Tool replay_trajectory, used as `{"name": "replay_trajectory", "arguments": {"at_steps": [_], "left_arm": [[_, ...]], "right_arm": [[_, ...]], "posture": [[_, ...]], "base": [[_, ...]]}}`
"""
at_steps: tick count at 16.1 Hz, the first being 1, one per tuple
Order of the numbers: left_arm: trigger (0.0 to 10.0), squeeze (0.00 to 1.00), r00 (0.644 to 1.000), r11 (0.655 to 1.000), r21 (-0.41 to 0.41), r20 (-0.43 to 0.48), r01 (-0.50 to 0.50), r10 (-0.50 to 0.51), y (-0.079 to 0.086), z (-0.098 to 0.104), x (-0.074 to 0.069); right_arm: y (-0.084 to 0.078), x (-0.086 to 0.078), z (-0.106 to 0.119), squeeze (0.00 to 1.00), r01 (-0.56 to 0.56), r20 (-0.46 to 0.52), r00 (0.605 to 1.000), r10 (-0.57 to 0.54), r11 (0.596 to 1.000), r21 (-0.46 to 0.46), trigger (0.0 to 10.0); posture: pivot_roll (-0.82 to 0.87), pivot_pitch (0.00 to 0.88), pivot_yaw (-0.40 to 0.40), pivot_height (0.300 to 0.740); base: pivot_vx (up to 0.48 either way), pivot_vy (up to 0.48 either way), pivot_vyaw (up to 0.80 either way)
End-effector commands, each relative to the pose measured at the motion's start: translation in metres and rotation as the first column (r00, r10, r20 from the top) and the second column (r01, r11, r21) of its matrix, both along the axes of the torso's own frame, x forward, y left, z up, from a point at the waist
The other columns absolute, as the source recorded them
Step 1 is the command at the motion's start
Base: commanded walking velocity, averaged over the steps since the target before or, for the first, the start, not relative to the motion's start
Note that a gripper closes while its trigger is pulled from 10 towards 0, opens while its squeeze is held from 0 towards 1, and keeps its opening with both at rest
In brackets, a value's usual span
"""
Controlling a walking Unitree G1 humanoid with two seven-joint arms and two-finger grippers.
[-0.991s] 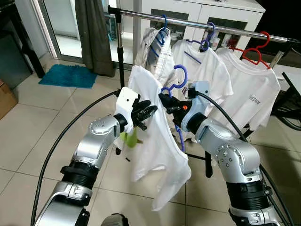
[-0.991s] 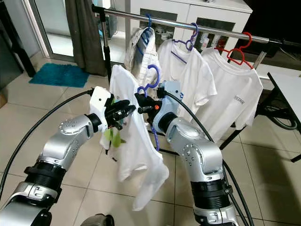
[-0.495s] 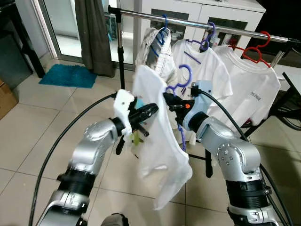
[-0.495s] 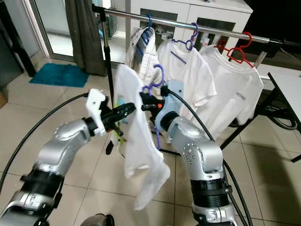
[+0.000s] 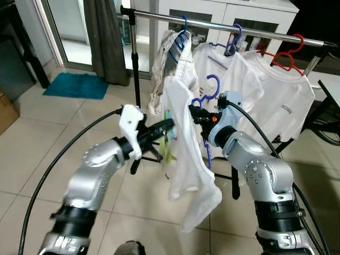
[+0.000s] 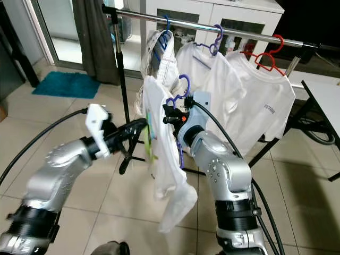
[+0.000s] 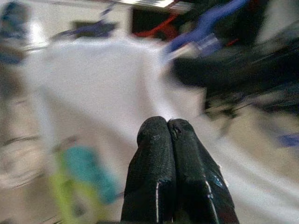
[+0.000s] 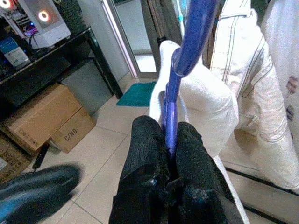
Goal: Hang hanger
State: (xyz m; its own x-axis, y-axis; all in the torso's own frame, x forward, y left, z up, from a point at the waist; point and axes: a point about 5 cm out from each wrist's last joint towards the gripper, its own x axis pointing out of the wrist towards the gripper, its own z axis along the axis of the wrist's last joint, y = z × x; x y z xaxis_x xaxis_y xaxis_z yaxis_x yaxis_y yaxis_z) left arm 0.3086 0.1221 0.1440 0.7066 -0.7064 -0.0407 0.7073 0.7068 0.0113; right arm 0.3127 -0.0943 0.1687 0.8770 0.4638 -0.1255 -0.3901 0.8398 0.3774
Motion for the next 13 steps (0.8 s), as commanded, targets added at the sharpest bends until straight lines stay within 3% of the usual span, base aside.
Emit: {"name": "replay_trajectory", "arguments": {"at_steps": [1,2,5,7,10,13], "left_arm": [[10.0,0.71,0.998,0.998,0.042,0.044,-0.036,0.034,-0.004,0.003,0.007],[10.0,1.00,0.996,0.998,0.051,0.074,-0.045,0.041,-0.010,0.005,0.010],[10.0,1.00,0.996,0.998,0.031,0.076,-0.048,0.045,-0.025,0.006,0.010],[10.0,1.00,0.995,0.998,-0.017,0.083,-0.053,0.055,-0.033,0.009,0.010],[10.0,1.00,0.987,0.992,0.024,0.108,-0.122,0.119,-0.038,0.009,0.018],[10.0,1.00,0.981,0.989,-0.013,0.122,-0.148,0.148,-0.039,0.013,0.021]], "right_arm": [[-0.003,0.005,0.011,0.00,0.019,0.043,0.999,-0.020,0.999,0.026,10.0],[-0.003,0.006,0.012,0.00,0.018,0.046,0.999,-0.019,0.999,0.033,10.0],[0.001,0.009,0.017,0.00,0.012,0.074,0.997,-0.016,0.998,0.067,10.0],[0.007,0.013,0.022,0.00,-0.032,0.151,0.988,0.018,0.995,0.095,10.0],[0.015,0.022,0.027,0.00,-0.055,0.188,0.982,0.023,0.984,0.167,10.0],[0.020,0.023,0.032,0.00,-0.094,0.219,0.974,0.054,0.980,0.176,10.0]], "posture": [[-0.09,0.000,-0.041,0.740],[-0.09,0.000,-0.041,0.740],[-0.10,0.000,-0.034,0.740],[-0.10,0.000,-0.029,0.740],[-0.10,0.000,-0.035,0.740],[-0.10,0.000,-0.043,0.740]], "base": [[0.000,0.000,0.00],[0.000,0.000,0.00],[0.000,0.000,0.00],[0.000,0.000,0.00],[0.000,0.000,0.00],[0.000,0.000,0.00]]}}
